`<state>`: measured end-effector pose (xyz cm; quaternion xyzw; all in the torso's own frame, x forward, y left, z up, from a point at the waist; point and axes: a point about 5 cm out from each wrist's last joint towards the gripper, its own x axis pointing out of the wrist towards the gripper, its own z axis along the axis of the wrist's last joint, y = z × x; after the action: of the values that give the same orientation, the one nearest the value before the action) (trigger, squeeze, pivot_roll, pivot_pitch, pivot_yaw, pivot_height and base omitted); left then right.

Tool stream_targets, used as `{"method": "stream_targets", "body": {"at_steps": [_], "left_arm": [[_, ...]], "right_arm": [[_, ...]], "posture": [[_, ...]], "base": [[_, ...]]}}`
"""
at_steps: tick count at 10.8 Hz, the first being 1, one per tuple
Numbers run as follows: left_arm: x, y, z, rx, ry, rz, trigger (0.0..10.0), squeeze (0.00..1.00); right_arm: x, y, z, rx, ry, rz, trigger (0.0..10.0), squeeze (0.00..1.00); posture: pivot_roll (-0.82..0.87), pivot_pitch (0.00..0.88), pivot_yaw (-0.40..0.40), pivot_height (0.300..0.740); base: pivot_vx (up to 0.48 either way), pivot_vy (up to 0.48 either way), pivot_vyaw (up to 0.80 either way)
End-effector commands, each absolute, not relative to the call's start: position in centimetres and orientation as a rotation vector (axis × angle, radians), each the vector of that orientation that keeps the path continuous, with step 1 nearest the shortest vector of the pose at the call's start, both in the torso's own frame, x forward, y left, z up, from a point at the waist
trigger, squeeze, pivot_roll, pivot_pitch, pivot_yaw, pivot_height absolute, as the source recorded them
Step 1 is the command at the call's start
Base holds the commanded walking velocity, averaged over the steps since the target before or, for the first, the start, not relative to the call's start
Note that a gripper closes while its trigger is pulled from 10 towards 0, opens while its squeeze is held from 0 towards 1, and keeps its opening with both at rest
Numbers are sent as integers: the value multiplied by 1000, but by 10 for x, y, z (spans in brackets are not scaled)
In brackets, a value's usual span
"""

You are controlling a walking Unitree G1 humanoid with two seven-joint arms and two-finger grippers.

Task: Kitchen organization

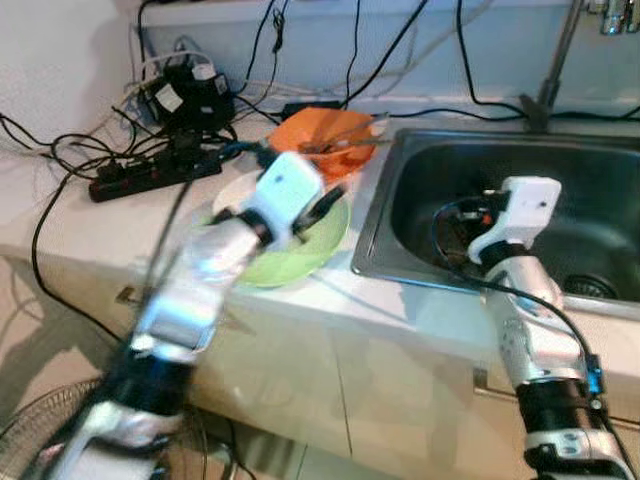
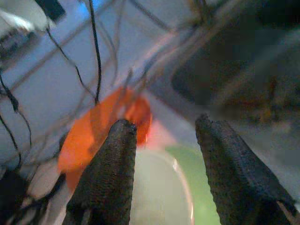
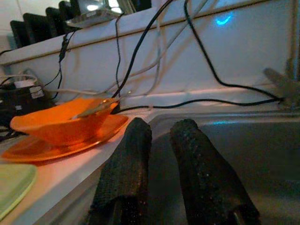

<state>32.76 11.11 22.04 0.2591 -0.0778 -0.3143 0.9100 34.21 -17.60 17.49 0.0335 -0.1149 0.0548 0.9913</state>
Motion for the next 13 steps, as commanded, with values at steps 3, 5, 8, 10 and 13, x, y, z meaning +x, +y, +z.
{"method": "stream_targets", "body": {"at_steps": [3, 5, 8, 10, 13], "left_arm": [[323, 116, 205, 607, -45, -682, 10000, 0], [322, 118, 200, 644, 6, -676, 10000, 0], [326, 122, 197, 710, 41, -624, 10000, 0], [329, 123, 193, 736, 70, -608, 10000, 0], [337, 131, 186, 820, 131, -522, 10000, 0]], "right_arm": [[343, -170, 177, 78, -220, 136, 10000, 0], [343, -171, 177, 75, -216, 134, 10000, 0], [343, -170, 177, 75, -212, 136, 10000, 0], [343, -171, 177, 73, -210, 132, 10000, 0], [343, -173, 177, 70, -211, 124, 10000, 0]], "posture": [[80, 0, 139, 740], [78, 0, 137, 740], [81, 0, 134, 740], [80, 0, 135, 740], [69, 0, 138, 740]], "base": [[0, 0, 0], [0, 0, 0], [0, 0, 0], [0, 0, 0], [0, 0, 0]]}}
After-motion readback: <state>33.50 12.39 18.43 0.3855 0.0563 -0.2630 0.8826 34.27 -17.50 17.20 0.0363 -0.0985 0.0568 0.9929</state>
